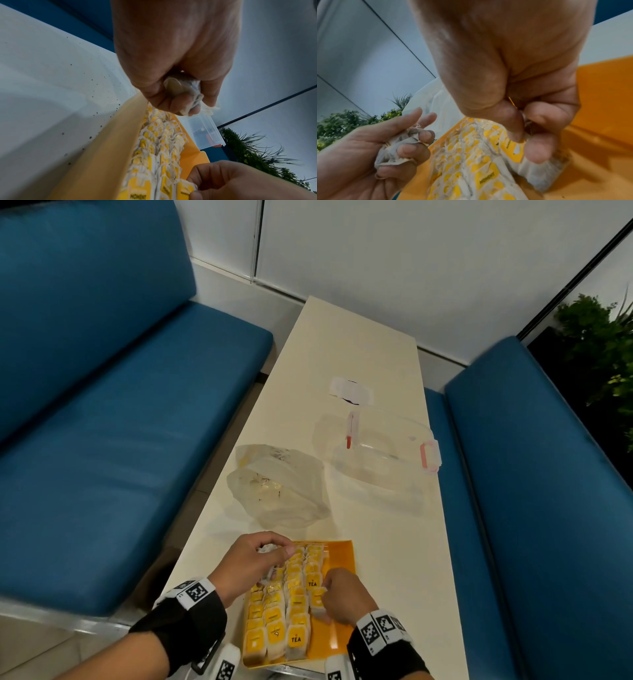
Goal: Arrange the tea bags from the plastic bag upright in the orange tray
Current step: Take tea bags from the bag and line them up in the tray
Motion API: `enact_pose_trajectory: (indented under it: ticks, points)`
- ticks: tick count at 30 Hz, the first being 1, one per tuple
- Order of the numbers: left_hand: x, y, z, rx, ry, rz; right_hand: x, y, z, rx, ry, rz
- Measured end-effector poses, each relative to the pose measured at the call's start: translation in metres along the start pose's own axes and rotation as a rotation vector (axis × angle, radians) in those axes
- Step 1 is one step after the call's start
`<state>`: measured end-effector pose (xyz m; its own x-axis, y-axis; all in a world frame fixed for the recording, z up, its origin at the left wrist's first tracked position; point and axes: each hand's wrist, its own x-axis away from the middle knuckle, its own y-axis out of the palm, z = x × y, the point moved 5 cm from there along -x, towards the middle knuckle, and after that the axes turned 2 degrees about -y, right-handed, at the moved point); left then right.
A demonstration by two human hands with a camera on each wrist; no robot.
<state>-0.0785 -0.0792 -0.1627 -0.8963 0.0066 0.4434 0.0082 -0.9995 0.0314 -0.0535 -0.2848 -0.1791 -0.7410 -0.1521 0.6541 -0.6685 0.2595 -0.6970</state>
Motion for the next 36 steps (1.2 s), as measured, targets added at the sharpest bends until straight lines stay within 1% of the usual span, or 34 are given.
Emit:
enact_pose_trajectory:
  ticks: [6,12,16,20,22,26,28,29,31,33,35,36]
  points:
    - [0.001,0.002,0.001,0.005,0.002,0.001,-0.004,0.009,0.004,-0.013,-0.007,-0.002]
    - [0.003,0.002,0.002,-0.004,0.004,0.004,-0.004,0.013,0.003,-0.155,0.046,0.057]
    - [0.004,0.002,0.003,-0.009,-0.007,0.01,-0.004,0.015,0.004,-0.234,0.056,0.113]
    - [0.003,0.002,0.001,-0.007,-0.027,0.008,-0.01,0.024,0.008,-0.326,0.118,0.112]
    - [0.002,0.003,0.001,0.003,-0.025,-0.005,-0.019,0.031,0.014,-0.369,0.122,0.114]
    - [-0.001,0.002,0.001,0.002,-0.059,-0.021,-0.037,0.042,0.027,-0.414,0.119,0.135]
    - [-0.001,0.002,0.002,0.005,-0.085,-0.044,-0.037,0.043,0.029,-0.421,0.125,0.129]
    - [-0.001,0.003,0.002,0.042,-0.116,-0.065,-0.034,0.041,0.027,-0.421,0.126,0.126]
    - [0.0,0.005,0.003,0.197,-0.198,-0.109,-0.012,0.024,0.009,-0.398,0.112,0.138]
    - [0.002,0.006,0.004,0.342,-0.264,-0.129,0.001,0.008,-0.003,-0.359,0.064,0.189]
    - [0.003,0.007,0.005,0.444,-0.301,-0.13,0.011,-0.008,-0.013,-0.315,-0.056,0.294]
    - [0.003,0.007,0.006,0.487,-0.319,-0.124,0.018,-0.017,-0.022,-0.314,-0.155,0.347]
